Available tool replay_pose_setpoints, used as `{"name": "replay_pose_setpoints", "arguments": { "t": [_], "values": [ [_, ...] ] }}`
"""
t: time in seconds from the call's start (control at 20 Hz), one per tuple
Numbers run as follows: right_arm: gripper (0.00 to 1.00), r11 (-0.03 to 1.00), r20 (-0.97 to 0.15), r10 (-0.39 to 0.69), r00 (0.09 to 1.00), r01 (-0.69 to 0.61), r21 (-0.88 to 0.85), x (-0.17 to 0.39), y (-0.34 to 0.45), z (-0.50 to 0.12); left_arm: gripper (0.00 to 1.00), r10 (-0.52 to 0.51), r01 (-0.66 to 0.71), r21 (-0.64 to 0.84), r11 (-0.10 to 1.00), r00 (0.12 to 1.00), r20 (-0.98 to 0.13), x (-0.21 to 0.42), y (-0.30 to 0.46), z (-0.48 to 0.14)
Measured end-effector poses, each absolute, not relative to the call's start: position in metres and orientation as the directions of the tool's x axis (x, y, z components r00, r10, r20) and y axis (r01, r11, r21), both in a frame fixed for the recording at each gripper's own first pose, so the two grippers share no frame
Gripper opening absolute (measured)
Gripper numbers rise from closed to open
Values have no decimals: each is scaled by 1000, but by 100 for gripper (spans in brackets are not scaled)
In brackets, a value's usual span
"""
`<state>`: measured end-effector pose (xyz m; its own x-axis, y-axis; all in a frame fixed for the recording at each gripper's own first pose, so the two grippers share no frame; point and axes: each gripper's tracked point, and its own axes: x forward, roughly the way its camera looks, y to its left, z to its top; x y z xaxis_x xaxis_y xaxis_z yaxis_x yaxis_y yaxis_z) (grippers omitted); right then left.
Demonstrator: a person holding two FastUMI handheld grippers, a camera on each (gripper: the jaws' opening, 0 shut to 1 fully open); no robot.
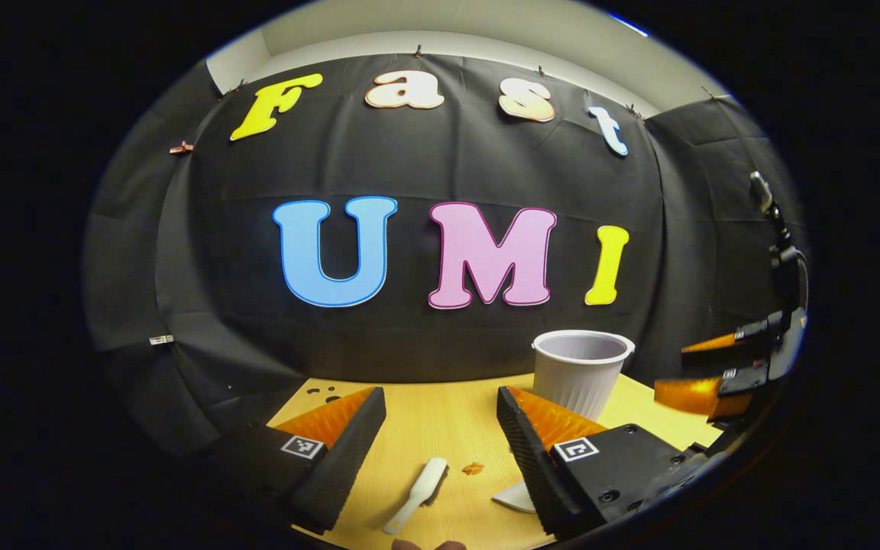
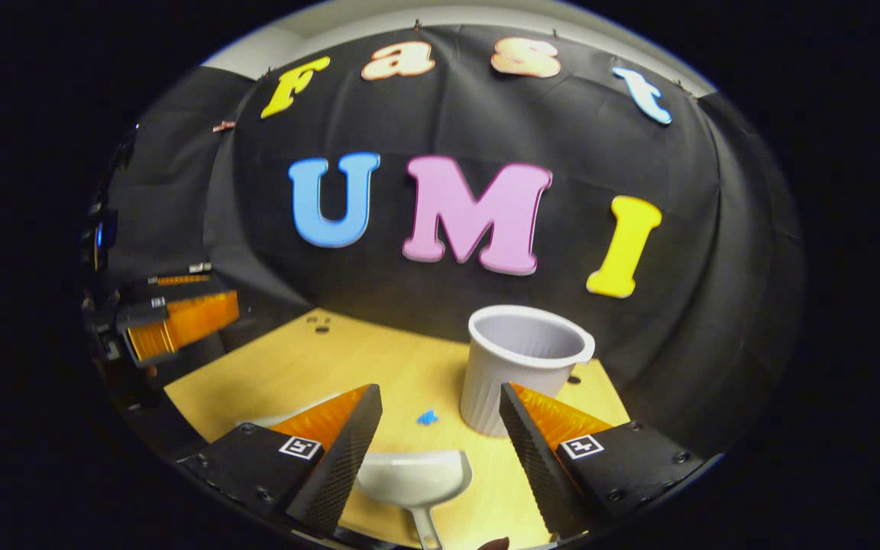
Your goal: Pick up the small broom and dustpan from the desktop, sweep the trash into the dustpan with the broom, and then empty the trash into the garbage bin.
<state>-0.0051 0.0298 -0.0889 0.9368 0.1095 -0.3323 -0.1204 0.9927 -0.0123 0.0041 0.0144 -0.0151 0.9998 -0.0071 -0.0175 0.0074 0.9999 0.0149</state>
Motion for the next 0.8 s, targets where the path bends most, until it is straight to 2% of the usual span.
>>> {"name": "replay_pose_setpoints", "arguments": {
  "t": [0.15,0.25,0.4,0.8],
  "values": [
    [96,981,-582,165,796,-191,17,-35,32,-170,94,-5,6,12,1000,999,-36,4,17,-25],
    [96,983,-688,157,708,-176,43,-52,27,-213,94,-2,4,21,1000,999,-55,3,18,-32],
    [96,986,-763,142,630,-156,54,-60,26,-255,94,-7,9,28,1000,998,-67,3,19,-36],
    [92,970,-877,129,463,-243,14,-40,41,-350,94,-9,12,33,999,996,-90,2,19,-44]
  ]
}}
